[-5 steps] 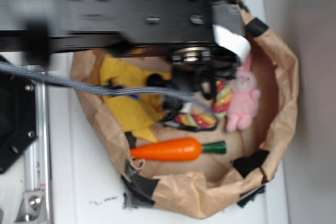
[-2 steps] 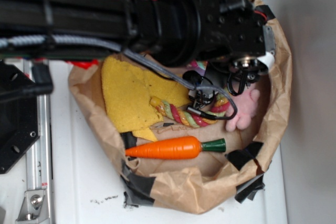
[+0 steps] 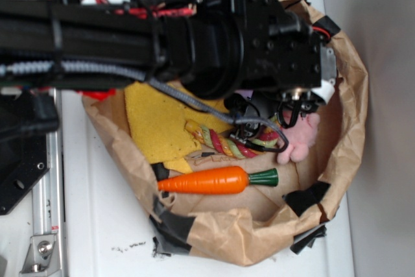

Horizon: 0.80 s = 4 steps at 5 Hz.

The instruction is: Grab the multicolored rope.

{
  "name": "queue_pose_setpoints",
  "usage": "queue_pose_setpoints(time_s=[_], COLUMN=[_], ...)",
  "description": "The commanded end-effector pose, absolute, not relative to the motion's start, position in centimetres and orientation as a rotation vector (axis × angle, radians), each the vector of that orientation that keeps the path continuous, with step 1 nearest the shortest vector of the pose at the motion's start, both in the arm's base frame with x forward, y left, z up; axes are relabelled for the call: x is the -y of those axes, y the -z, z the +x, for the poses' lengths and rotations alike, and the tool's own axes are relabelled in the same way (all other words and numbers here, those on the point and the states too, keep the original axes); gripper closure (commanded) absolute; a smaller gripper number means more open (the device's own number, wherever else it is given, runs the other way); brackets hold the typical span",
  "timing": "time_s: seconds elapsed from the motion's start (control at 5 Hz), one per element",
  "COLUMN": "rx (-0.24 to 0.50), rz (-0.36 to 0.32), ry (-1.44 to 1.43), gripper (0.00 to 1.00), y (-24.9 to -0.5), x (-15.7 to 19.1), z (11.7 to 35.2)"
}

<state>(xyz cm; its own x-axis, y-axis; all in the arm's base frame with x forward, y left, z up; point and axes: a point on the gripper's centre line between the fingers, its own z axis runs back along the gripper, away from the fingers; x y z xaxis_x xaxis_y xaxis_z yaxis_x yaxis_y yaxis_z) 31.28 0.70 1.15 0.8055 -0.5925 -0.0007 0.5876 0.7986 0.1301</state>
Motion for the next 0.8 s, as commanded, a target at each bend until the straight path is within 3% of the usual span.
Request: queue_pose_setpoints(time_s=[0.0, 0.2, 0.4, 0.6], rx=[0.141, 0.18, 0.167, 0.172], rz=[0.177, 0.156, 0.071, 0.062], ry=[0.548, 0.438, 0.435, 0.463], gripper=[1.0, 1.0, 1.0, 1.0], y=[-6.0, -11.1, -16.3, -20.9], x=[1.5, 2.3, 1.1, 1.1], z=[31.5, 30.2, 28.9, 27.8])
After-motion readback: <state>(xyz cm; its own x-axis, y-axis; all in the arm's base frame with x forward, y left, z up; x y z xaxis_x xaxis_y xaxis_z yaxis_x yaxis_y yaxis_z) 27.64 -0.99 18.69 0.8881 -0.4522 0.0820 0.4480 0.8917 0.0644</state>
